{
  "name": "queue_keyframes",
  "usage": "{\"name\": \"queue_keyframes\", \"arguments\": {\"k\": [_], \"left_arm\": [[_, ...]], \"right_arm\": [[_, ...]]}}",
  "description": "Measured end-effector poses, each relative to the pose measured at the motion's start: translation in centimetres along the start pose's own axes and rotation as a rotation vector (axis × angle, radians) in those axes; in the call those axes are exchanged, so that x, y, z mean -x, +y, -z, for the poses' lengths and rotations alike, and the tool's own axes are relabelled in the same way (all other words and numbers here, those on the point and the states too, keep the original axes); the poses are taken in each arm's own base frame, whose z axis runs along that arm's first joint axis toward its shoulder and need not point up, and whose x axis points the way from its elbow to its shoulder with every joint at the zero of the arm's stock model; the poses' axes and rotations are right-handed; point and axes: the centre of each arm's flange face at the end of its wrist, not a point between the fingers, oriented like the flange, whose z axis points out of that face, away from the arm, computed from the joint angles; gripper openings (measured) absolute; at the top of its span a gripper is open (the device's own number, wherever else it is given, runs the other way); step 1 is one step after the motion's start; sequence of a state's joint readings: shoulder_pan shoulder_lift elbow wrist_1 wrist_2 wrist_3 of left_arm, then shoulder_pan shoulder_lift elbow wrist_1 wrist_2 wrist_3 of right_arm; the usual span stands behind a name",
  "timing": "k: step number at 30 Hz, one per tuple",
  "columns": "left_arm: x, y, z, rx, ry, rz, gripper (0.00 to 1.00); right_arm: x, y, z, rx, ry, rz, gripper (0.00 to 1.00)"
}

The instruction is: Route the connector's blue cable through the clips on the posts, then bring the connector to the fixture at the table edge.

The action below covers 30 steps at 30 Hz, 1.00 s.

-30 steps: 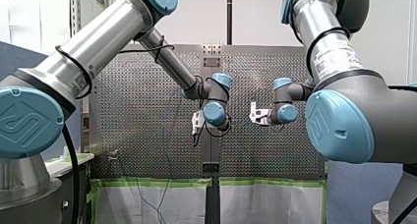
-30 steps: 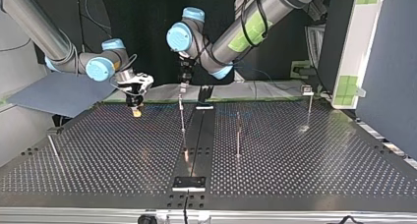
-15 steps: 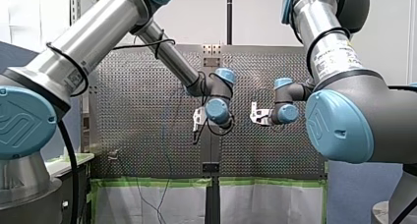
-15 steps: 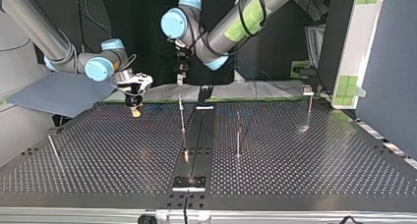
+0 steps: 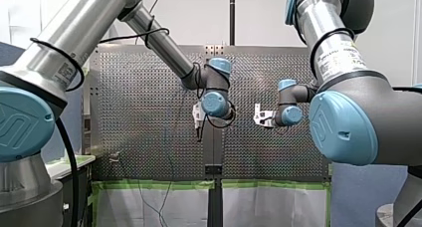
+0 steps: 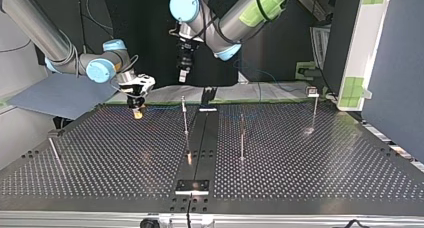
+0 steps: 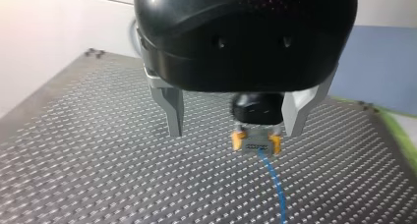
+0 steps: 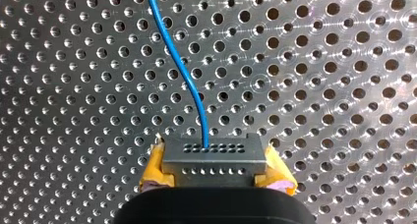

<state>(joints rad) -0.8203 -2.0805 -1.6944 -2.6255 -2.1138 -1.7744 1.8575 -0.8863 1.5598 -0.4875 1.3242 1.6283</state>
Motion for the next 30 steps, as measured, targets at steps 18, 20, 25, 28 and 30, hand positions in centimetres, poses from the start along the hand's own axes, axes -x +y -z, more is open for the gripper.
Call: {"name": "queue_keyframes", "arguments": {"k": [18, 20, 25, 28, 30], "left_arm": [[3.3, 2.9, 3.9, 0.022, -0.067, 0.035, 1.00], [3.6, 3.1, 4.4, 0.017, -0.079, 0.036, 1.00], [4.5, 3.7, 5.3, 0.006, -0.110, 0.064, 1.00], [5.0, 4.4, 5.8, 0.015, -0.133, 0.088, 1.00], [5.4, 4.8, 6.2, 0.019, -0.150, 0.109, 1.00]], "right_arm": [[0.1, 0.1, 0.1, 0.001, -0.010, -0.014, 0.00], [0.1, 0.3, 0.1, 0.003, -0.010, -0.016, 0.00], [0.2, 0.9, 0.2, 0.012, -0.015, -0.020, 0.00], [0.2, 1.4, 0.3, 0.020, -0.021, -0.023, 0.00], [0.3, 1.9, 0.3, 0.027, -0.024, -0.026, 0.00]]}}
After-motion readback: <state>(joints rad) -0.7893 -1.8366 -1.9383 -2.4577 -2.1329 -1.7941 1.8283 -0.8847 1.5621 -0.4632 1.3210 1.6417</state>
